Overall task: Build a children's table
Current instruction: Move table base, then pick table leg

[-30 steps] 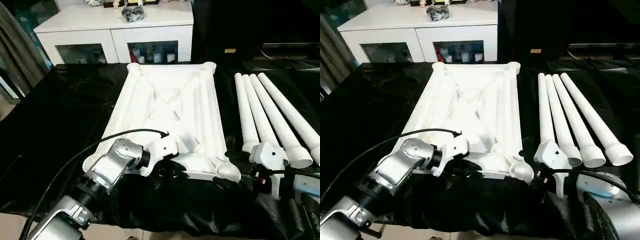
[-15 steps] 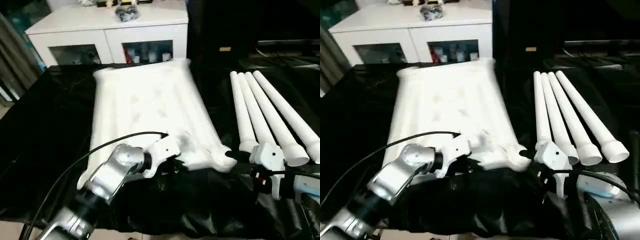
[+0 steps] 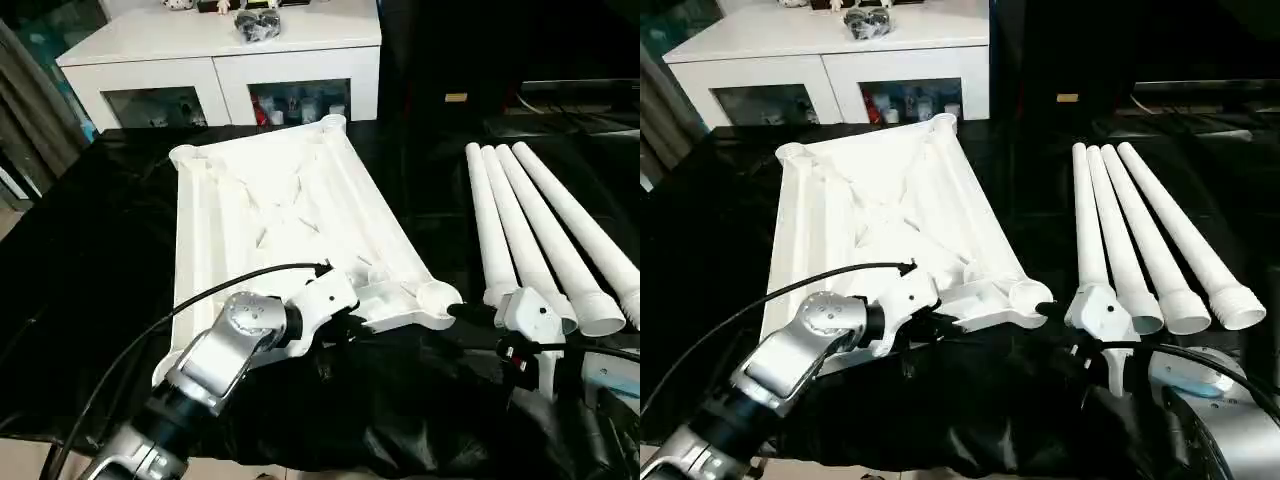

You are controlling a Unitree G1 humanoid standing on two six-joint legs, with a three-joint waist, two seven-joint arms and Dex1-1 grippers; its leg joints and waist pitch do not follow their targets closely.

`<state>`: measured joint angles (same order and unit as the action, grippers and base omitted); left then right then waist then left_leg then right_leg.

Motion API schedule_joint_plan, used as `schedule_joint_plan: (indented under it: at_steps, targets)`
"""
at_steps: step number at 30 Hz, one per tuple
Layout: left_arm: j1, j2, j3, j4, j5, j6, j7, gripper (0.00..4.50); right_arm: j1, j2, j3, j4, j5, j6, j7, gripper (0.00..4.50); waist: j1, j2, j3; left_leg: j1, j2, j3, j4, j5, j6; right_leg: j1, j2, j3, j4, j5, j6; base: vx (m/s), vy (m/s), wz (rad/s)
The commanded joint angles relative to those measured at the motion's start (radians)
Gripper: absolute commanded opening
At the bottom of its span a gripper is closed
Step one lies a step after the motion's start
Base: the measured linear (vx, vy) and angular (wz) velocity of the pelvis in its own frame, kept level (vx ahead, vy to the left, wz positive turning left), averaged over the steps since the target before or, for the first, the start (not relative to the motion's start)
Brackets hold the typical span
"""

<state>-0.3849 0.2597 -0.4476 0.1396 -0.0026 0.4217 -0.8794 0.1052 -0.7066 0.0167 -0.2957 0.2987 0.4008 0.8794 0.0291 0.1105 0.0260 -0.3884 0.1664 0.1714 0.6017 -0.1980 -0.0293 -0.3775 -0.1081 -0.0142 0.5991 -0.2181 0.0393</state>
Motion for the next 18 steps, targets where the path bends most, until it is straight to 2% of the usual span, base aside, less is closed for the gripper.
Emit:
schedule_joint_plan:
  at_steps: [1, 3, 4, 6, 8, 9, 10, 11, 13, 14, 15, 16, 17, 18]
  targets:
    - [0.008, 0.009, 0.019, -0.021, -0.013, 0.016, 0.0, 0.56, -0.003, 0.004, -0.016, -0.027, 0.007, 0.002, -0.008, 4.5, 0.005, -0.029, -0.043, 0.01, 0.044, -0.016, -0.074, -0.162, 0.112, 0.037, -0.027, 0.008, -0.071, -0.081, -0.251, 0.0, 0.0, 0.0]
    - [0.009, 0.03, 0.018, -0.046, -0.014, 0.021, -0.019, 0.62, -0.025, 0.023, -0.041, -0.046, 0.053, 0.031, -0.019, 4.5, 0.008, -0.026, -0.043, 0.012, 0.045, -0.017, -0.076, -0.171, 0.11, 0.036, -0.027, 0.008, -0.072, -0.091, -0.249, 0.0, 0.0, 0.0]
    - [0.013, 0.041, 0.02, -0.06, -0.015, 0.023, -0.024, 0.91, -0.034, 0.033, -0.052, -0.053, 0.073, 0.041, -0.025, 4.5, 0.008, -0.026, -0.043, 0.011, 0.045, -0.018, -0.076, -0.173, 0.107, 0.036, -0.027, 0.008, -0.071, -0.095, -0.247, 0.0, 0.0, 0.0]
    - [0.014, 0.059, 0.027, -0.08, 0.004, 0.008, -0.006, 0.98, -0.055, 0.049, -0.07, -0.061, 0.105, 0.058, -0.036, 4.5, 0.008, -0.027, -0.043, 0.012, 0.045, -0.018, -0.078, -0.177, 0.103, 0.035, -0.026, 0.007, -0.071, -0.1, -0.243, 0.0, 0.0, 0.0]
    - [0.01, 0.067, 0.051, -0.094, 0.007, -0.002, 0.016, 0.98, -0.085, 0.07, -0.086, -0.067, 0.134, 0.08, -0.058, 4.5, 0.009, -0.022, -0.044, 0.014, 0.044, -0.018, -0.077, -0.168, 0.096, 0.034, -0.025, 0.007, -0.069, -0.094, -0.243, 0.0, 0.0, 0.0]
    - [0.01, 0.072, 0.07, -0.106, -0.004, -0.006, 0.019, 1.17, -0.105, 0.085, -0.093, -0.071, 0.145, 0.086, -0.075, 4.5, 0.008, -0.023, -0.044, 0.013, 0.044, -0.018, -0.078, -0.164, 0.094, 0.034, -0.025, 0.007, -0.069, -0.091, -0.241, 0.0, 0.0, 0.0]
    - [0.01, 0.072, 0.07, -0.106, -0.004, -0.006, 0.019, 1.17, -0.105, 0.085, -0.093, -0.071, 0.145, 0.086, -0.075, 4.5, 0.009, -0.021, -0.045, 0.015, 0.044, -0.017, -0.077, -0.165, 0.087, 0.033, -0.024, 0.006, -0.069, -0.088, -0.242, 0.0, 0.0, 0.0]
    - [0.015, 0.078, 0.103, -0.136, -0.025, -0.006, 0.023, 1.17, -0.146, 0.112, -0.103, -0.065, 0.149, 0.118, -0.124, 4.5, 0.01, -0.017, -0.046, 0.015, 0.044, -0.017, -0.077, -0.16, 0.081, 0.034, -0.024, 0.006, -0.067, -0.079, -0.24, 0.0, 0.0, 0.0]
    - [0.022, 0.082, 0.131, -0.167, -0.044, 0.002, 0.03, 1.17, -0.181, 0.134, -0.111, -0.058, 0.15, 0.148, -0.164, 4.5, 0.004, -0.02, -0.049, 0.01, 0.038, -0.019, -0.077, -0.138, 0.071, 0.038, -0.021, 0.003, -0.061, -0.054, -0.246, 0.0, 0.0, 0.0]
    - [0.035, 0.07, 0.174, -0.21, -0.081, 0.03, 0.046, 1.17, -0.234, 0.167, -0.115, -0.027, 0.13, 0.218, -0.241, 4.5, 0.003, -0.014, -0.047, 0.015, 0.037, -0.017, -0.074, -0.13, 0.065, 0.033, -0.018, 0.003, -0.061, -0.04, -0.249, 0.0, 0.0, 0.0]
    - [0.041, 0.062, 0.193, -0.231, -0.1, 0.046, 0.057, 1.17, -0.259, 0.182, -0.116, -0.009, 0.117, 0.244, -0.279, 4.5, 0.003, -0.022, -0.049, 0.015, 0.035, -0.015, -0.073, -0.119, 0.063, 0.035, -0.018, 0.003, -0.06, -0.036, -0.254, 0.0, 0.0, 0.0]
    - [0.046, 0.056, 0.206, -0.244, -0.111, 0.051, 0.067, 1.17, -0.278, 0.191, -0.113, 0.006, 0.099, 0.257, -0.309, 4.5, 0.006, -0.019, -0.05, 0.017, 0.036, -0.014, -0.072, -0.115, 0.062, 0.033, -0.019, 0.004, -0.059, -0.036, -0.257, 0.0, 0.0, 0.0]
    - [0.055, 0.045, 0.226, -0.263, -0.122, 0.062, 0.088, 1.17, -0.308, 0.207, -0.109, 0.027, 0.077, 0.303, -0.361, 4.5, 0.004, -0.027, -0.049, 0.013, 0.034, -0.012, -0.071, -0.097, 0.062, 0.034, -0.017, 0.004, -0.06, -0.031, -0.258, 0.0, 0.0, 0.0]
    - [0.067, 0.037, 0.241, -0.283, -0.13, 0.072, 0.105, 1.17, -0.343, 0.222, -0.102, 0.056, 0.046, 0.362, -0.415, 4.5, 0.004, -0.038, -0.051, 0.015, 0.033, -0.011, -0.069, -0.07, 0.062, 0.034, -0.013, 0.004, -0.057, -0.016, -0.261, 0.0, 0.0, 0.0]
